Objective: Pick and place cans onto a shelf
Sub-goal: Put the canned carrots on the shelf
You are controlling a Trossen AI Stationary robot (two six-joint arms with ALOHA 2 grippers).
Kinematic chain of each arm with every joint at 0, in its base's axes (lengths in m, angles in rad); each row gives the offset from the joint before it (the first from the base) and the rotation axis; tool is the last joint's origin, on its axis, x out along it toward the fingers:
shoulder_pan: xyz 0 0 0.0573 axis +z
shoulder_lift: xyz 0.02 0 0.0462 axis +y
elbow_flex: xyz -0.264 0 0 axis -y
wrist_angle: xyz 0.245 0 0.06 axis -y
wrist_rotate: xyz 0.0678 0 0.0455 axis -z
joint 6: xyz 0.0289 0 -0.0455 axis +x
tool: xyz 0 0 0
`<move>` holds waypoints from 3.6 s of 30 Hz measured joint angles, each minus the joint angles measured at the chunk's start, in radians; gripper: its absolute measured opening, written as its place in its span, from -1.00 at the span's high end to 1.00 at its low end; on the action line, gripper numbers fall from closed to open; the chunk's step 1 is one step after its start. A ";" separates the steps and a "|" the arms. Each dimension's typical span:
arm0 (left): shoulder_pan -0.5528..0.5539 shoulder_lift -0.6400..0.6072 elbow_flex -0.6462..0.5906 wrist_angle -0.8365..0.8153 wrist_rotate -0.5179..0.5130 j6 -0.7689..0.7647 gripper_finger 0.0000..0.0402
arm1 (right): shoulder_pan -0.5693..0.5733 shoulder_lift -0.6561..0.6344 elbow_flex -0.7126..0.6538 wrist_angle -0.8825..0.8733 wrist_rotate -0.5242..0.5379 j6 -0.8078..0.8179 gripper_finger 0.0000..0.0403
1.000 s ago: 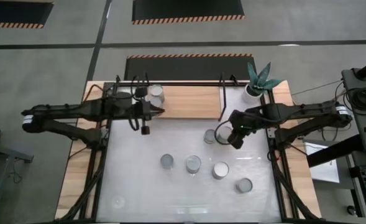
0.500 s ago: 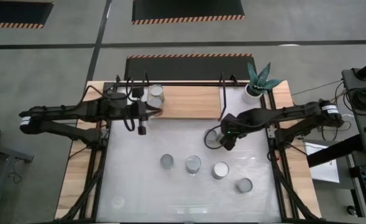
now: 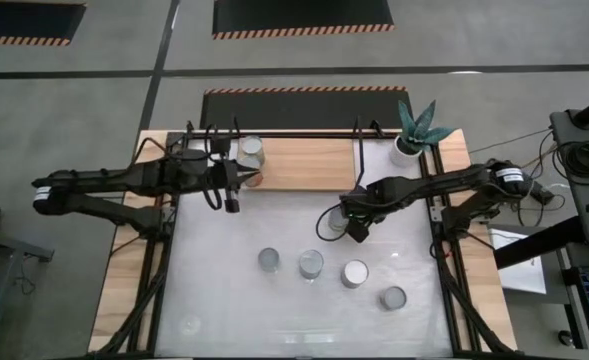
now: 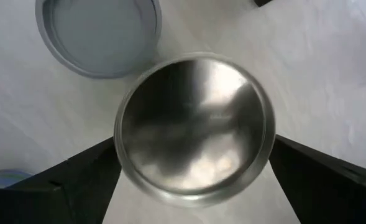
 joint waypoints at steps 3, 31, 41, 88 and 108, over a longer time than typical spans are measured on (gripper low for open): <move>-0.001 0.007 0.000 0.001 0.000 0.000 1.00 | -0.012 0.003 0.003 0.004 0.000 -0.019 -0.84; -0.001 0.023 -0.002 -0.054 0.003 -0.026 1.00 | 0.054 -0.037 0.475 -0.241 -0.035 -0.197 -0.52; 0.000 0.021 -0.052 0.174 0.229 0.027 1.00 | -0.088 0.198 0.705 -0.117 0.001 -0.669 -0.54; 0.001 -0.354 -0.235 0.151 0.092 0.000 1.00 | -0.315 0.604 1.047 -0.131 -0.061 -0.976 -0.67; 0.001 -0.352 -0.235 0.156 0.092 0.000 1.00 | -0.313 0.628 1.097 -0.156 -0.061 -1.051 0.83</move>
